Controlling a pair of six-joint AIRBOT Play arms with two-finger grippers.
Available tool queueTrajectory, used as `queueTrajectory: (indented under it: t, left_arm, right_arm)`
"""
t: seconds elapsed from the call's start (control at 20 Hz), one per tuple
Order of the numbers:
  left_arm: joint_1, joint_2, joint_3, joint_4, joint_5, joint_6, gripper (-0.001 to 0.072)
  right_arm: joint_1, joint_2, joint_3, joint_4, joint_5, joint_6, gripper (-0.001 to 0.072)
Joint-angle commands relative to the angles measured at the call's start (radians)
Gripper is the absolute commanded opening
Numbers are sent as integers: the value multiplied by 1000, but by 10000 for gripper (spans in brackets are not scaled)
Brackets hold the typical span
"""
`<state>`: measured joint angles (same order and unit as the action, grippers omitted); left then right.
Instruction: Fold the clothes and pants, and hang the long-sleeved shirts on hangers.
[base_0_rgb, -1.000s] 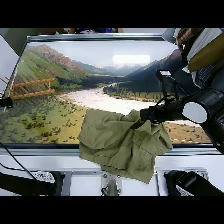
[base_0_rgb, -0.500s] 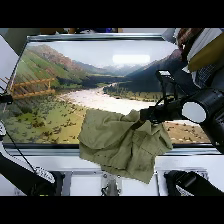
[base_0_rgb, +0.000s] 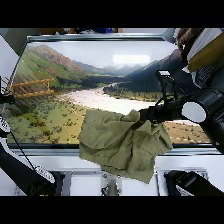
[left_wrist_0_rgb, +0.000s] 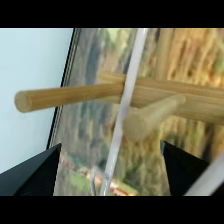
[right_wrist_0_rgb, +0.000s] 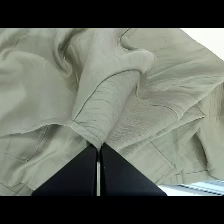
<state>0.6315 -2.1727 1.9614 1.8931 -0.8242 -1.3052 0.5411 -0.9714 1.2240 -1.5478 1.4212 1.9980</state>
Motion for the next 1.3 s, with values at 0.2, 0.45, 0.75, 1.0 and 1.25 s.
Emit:
queueTrajectory:
  t: [0.2,0.45,0.75,1.0,1.25]
  left_arm:
    - [0,-19,4,-9,-14,0,242]
    - [-7,-18,4,-8,-35,-4,16]
    - [-52,5,4,-6,-64,-4,14]
    - [-100,74,4,-2,-108,-4,13]
    - [-139,191,3,-8,-143,-13,13]
  right_arm:
    - [1,0,0,0,0,0,17]
    - [1,0,0,0,0,0,17]
    - [1,0,0,0,0,0,17]
    - [1,0,0,0,0,0,17]
    - [1,0,0,0,0,0,17]
